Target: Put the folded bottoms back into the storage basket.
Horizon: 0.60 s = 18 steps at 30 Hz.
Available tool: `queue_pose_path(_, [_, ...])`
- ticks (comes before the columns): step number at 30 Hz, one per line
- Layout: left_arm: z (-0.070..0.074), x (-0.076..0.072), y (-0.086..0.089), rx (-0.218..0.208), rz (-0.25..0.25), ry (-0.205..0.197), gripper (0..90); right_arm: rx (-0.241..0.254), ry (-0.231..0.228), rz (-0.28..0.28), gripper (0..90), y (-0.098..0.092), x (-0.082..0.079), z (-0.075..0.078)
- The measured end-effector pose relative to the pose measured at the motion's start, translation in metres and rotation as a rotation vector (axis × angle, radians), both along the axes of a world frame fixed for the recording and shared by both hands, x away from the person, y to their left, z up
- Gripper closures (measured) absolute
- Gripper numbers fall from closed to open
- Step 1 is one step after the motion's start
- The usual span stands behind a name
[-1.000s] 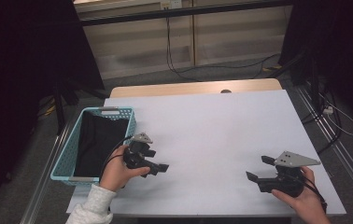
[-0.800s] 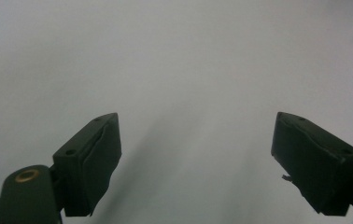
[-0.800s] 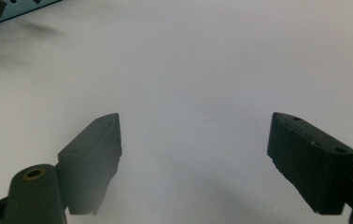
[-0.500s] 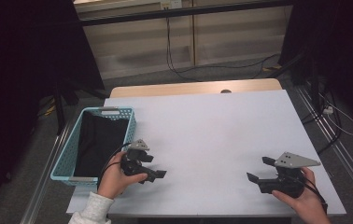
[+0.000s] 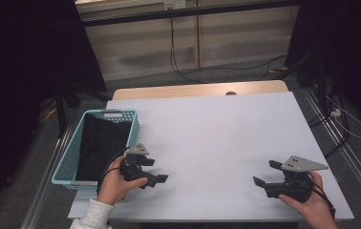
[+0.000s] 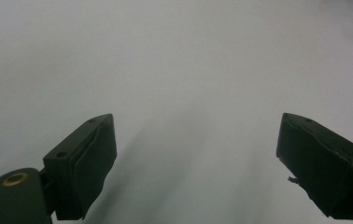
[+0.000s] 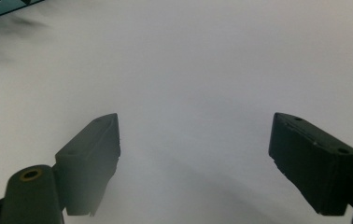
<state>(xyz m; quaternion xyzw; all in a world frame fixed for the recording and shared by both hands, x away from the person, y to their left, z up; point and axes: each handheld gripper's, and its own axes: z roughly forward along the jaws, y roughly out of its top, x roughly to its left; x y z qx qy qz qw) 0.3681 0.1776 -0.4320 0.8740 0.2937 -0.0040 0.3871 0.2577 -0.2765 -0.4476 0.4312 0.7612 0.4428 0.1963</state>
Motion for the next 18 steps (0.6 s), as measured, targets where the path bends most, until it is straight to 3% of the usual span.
queue_pose_path(18, [-0.0001,-0.0008,-0.0014,-0.008,-0.008,-0.014,9.7,-0.018,0.002,0.005,16.2,0.0004,-0.0001,-0.0033])
